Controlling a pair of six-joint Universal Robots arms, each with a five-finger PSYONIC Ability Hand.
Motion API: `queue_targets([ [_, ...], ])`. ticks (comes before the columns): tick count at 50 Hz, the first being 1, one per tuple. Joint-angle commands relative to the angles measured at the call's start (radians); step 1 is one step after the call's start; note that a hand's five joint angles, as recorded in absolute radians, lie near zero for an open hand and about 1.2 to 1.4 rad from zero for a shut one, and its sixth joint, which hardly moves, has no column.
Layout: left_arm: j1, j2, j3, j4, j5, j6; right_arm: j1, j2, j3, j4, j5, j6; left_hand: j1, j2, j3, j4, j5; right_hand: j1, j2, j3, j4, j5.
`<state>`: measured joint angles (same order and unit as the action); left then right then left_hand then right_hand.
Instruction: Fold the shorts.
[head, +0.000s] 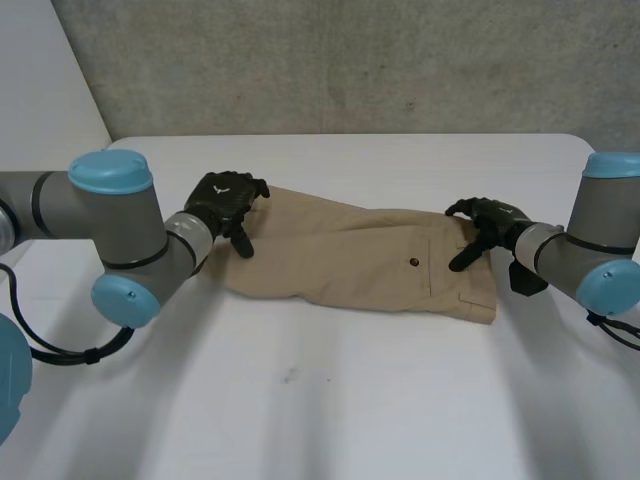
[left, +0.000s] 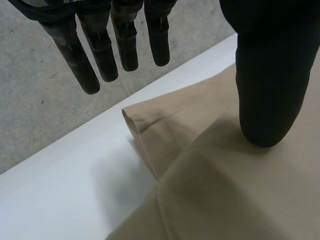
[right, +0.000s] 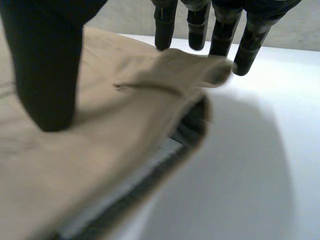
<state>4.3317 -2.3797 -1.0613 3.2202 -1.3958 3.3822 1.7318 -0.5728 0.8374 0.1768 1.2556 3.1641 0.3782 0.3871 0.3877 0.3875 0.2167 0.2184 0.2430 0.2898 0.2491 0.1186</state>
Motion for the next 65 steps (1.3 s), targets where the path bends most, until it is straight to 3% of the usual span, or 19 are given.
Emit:
queue_targets([
  [1, -0.006, -0.007, -0.009, 0.012, -0.02, 0.008, 0.014, -0.035, 0.014, 0.003, 0.061, -0.038, 0.064, 0.055, 0.055, 0.055, 0.051, -0.044, -0.068, -0.115, -0.075, -0.119],
  [9, -0.006, -0.021, -0.019, 0.035, -0.023, 0.094, 0.018, -0.193, 0.152, -0.002, 0.011, -0.049, 0.056, 0.047, 0.046, 0.046, 0.042, -0.044, -0.068, -0.115, -0.075, -0.119],
  [14, -0.004, -0.018, -0.028, 0.04, -0.06, 0.161, 0.015, -0.364, 0.287, -0.008, 0.016, -0.125, -0.009, -0.018, -0.018, -0.018, -0.022, -0.044, -0.068, -0.115, -0.075, -0.119],
  [25, -0.006, 0.145, -0.178, 0.024, -0.084, 0.131, 0.02, -0.607, 0.675, -0.196, 0.048, -0.216, -0.129, -0.138, -0.139, -0.139, -0.142, -0.037, -0.062, -0.109, -0.068, -0.112],
  [34, -0.012, 0.29, -0.357, 0.03, -0.132, -0.042, 0.071, -0.567, 0.861, -0.382, 0.16, -0.268, -0.2, -0.209, -0.209, -0.209, -0.213, 0.078, 0.053, 0.007, 0.047, 0.003],
  [44, -0.014, 0.381, -0.499, 0.124, -0.132, -0.061, 0.097, -0.438, 0.861, -0.493, 0.177, -0.323, -0.203, -0.212, -0.212, -0.212, -0.216, 0.318, 0.294, 0.247, 0.288, 0.244],
  [47, -0.014, 0.389, -0.522, 0.154, -0.132, -0.061, 0.095, -0.424, 0.852, -0.496, 0.177, -0.335, -0.203, -0.212, -0.212, -0.212, -0.216, 0.655, 0.631, 0.584, 0.624, 0.58],
  [48, -0.014, 0.389, -0.523, 0.159, -0.132, -0.061, 0.095, -0.418, 0.842, -0.494, 0.18, -0.338, -0.203, -0.212, -0.212, -0.212, -0.216, 1.011, 0.986, 0.94, 0.98, 0.936],
  [49, -0.014, 0.39, -0.528, 0.164, -0.132, -0.061, 0.092, -0.42, 0.839, -0.494, 0.182, -0.34, -0.203, -0.212, -0.212, -0.212, -0.216, 1.176, 1.152, 1.105, 1.145, 1.101],
  [59, -0.012, 0.424, -0.545, 0.161, -0.14, -0.061, 0.062, -0.576, 0.85, -0.473, 0.257, -0.377, -0.203, -0.212, -0.212, -0.212, -0.216, 1.178, 1.153, 1.106, 1.147, 1.103],
  [65, -0.007, 0.473, -0.577, 0.162, -0.138, -0.06, -0.08, -0.625, 0.821, -0.33, 0.214, -0.648, -0.203, -0.212, -0.212, -0.212, -0.216, 1.178, 1.153, 1.106, 1.147, 1.103],
])
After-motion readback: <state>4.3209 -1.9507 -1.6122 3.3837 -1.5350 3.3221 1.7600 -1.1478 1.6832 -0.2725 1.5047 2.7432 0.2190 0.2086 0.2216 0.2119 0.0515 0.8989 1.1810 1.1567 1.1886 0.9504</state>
